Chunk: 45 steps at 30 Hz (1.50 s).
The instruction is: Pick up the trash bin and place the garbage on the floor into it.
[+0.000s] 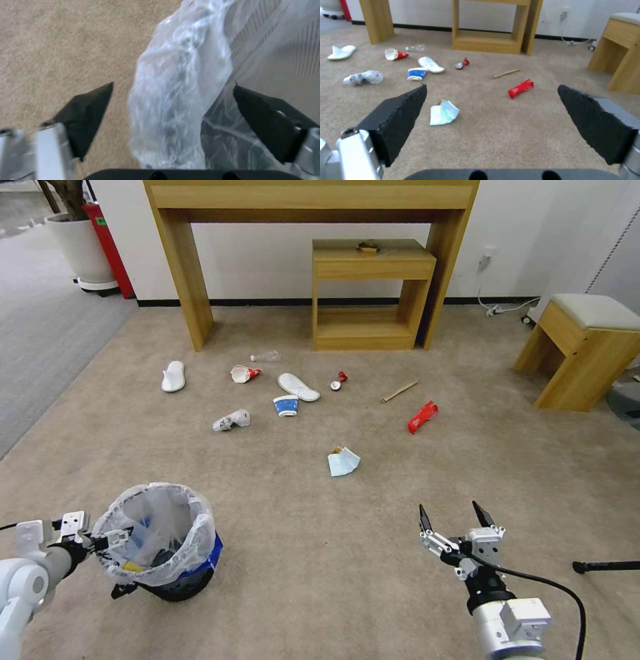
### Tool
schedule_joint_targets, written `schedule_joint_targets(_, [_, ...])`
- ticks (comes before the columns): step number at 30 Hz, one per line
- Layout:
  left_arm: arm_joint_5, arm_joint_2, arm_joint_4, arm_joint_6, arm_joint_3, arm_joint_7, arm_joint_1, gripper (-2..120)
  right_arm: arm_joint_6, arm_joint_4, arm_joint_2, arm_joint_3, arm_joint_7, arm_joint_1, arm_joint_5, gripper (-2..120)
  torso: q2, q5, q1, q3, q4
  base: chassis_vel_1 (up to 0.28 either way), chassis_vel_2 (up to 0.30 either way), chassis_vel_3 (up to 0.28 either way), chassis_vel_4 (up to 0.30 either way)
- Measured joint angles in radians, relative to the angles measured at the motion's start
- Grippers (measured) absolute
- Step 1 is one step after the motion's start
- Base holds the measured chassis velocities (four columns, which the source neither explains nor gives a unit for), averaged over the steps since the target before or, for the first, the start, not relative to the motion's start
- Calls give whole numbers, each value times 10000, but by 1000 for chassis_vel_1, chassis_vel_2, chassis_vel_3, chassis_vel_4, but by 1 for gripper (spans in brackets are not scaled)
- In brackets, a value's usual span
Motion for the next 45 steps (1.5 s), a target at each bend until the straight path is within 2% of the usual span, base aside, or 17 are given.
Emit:
schedule_joint_targets(6, [51, 1, 70, 15, 88, 14, -70, 68, 0, -17, 67, 10, 69, 35, 8, 100, 0, -1, 0, -1, -1, 0, 0, 0, 0])
schedule_joint_targets(8, [53, 1, 38, 24, 84, 14, -37, 64, 0, -17, 79, 3, 72, 47, 8, 100, 1, -1, 0, 0, -1, 0, 0, 0, 0])
schedule_joint_targets(10, [53, 1, -52, 69, 40, 26, 58, 53, 0, -21, 87, -26, 94, 86, 6, 100, 0, -5, 0, 0, -2, 0, 0, 0, 0])
schedule_joint_targets(14, [53, 12, -135, 95, -13, 32, 161, 44, 0, -27, 90, -59, 119, 117, 1, 100, 0, -9, 0, 0, -2, 0, 0, 0, 0])
schedule_joint_targets(16, [45, 16, -245, 115, -72, 16, 275, 30, 0, -33, 94, -98, 159, 137, -4, 100, 0, -11, 0, 1, -1, 0, 0, 0, 0])
schedule_joint_targets(17, [45, 16, -245, 115, -72, 16, 275, 30, 0, -33, 94, -98, 159, 137, -4, 100, 0, -11, 0, 1, -1, 0, 0, 0, 0])
schedule_joint_targets(23, [64, -106, -674, 163, -180, -316, 502, 7, -107, -34, 88, -137, 328, 217, 4, 100, 0, -11, 0, 2, -2, 0, 0, 0, 0])
schedule_joint_targets(30, [-907, -360, -1518, 198, -461, -719, 950, 0, -309, 56, 38, -127, 424, 444, 104, 100, -1, -12, 0, 2, -1, 0, 0, 0, 0])
schedule_joint_targets(33, [-1744, -568, -2372, 216, -810, -1253, 1301, 0, -428, 122, 68, -116, 527, 550, 149, 100, -2, -16, 0, 3, -2, 0, 0, 0, 0])
schedule_joint_targets(34, [-1744, -568, -2372, 216, -810, -1253, 1301, 0, -428, 122, 68, -116, 527, 550, 149, 100, -2, -16, 0, 3, -2, 0, 0, 0, 0])
schedule_joint_targets(37, [-2541, -918, -3334, 198, -1258, -1981, 1631, 0, -472, 237, 33, -37, 633, 604, 237, 100, -1, -8, 0, 3, -4, 0, 0, 0, 0])
schedule_joint_targets(38, [-2541, -918, -3334, 198, -1258, -1981, 1631, 0, -472, 237, 33, -37, 633, 604, 237, 100, -1, -8, 0, 3, -4, 0, 0, 0, 0])
schedule_joint_targets(39, [-3174, -1241, -4017, 198, -1500, -2653, 1890, 0, -504, 330, 5, 22, 705, 640, 299, 100, -1, -12, 0, 3, -3, 0, 0, 0, 0])
schedule_joint_targets(41, [-3750, -1701, -5032, 194, -1797, -3416, 2346, 0, -529, 458, -27, 117, 752, 689, 333, 100, -1, -8, 0, 2, -3, 0, 0, 0, 0])
schedule_joint_targets(42, [-3794, -1978, -5616, 190, -1950, -3562, 2655, 0, -558, 530, -47, 166, 759, 701, 348, 100, -1, -7, 0, 2, -4, 0, 0, 0, 0])
schedule_joint_targets(43, [-3794, -1978, -5616, 190, -1950, -3562, 2655, 0, -558, 530, -47, 166, 759, 701, 348, 100, -1, -7, 0, 2, -4, 0, 0, 0, 0])
schedule_joint_targets(45, [-3595, -2564, -6674, 176, -2142, -3603, 3401, 0, -630, 668, -65, 233, 762, 708, 352, 100, 0, -6, 0, 1, -3, 0, 0, 0, 0])
